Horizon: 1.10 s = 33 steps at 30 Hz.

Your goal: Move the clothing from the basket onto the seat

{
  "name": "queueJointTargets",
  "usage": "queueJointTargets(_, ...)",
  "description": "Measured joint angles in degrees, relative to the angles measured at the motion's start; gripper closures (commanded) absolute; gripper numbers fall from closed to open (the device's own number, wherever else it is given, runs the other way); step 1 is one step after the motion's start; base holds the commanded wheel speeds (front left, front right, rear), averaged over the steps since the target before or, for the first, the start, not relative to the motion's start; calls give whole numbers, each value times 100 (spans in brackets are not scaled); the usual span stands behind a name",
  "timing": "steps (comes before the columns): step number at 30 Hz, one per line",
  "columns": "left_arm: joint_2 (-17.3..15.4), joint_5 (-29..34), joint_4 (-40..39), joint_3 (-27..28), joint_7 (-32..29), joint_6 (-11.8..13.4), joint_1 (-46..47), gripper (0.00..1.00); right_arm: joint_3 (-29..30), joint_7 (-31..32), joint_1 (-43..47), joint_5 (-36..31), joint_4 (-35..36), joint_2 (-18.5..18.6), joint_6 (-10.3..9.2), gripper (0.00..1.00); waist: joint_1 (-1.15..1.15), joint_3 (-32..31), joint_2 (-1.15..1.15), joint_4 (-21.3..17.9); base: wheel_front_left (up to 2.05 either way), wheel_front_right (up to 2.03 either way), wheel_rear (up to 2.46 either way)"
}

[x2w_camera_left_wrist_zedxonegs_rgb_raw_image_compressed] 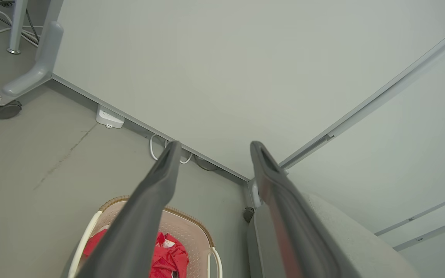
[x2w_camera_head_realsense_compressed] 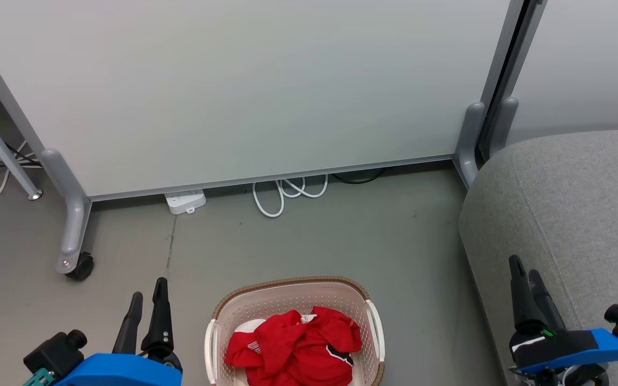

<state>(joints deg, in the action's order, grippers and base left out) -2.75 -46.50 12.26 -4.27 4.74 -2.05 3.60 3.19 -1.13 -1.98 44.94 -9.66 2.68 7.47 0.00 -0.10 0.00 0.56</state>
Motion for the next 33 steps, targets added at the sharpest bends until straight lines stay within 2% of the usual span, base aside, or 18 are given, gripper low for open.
queueJointTargets(33,0,1942,-22,-236,505,126,-24,0,-15,-82,217,-2297,389,2,1,0,0,-50,0,83,0,0,0)
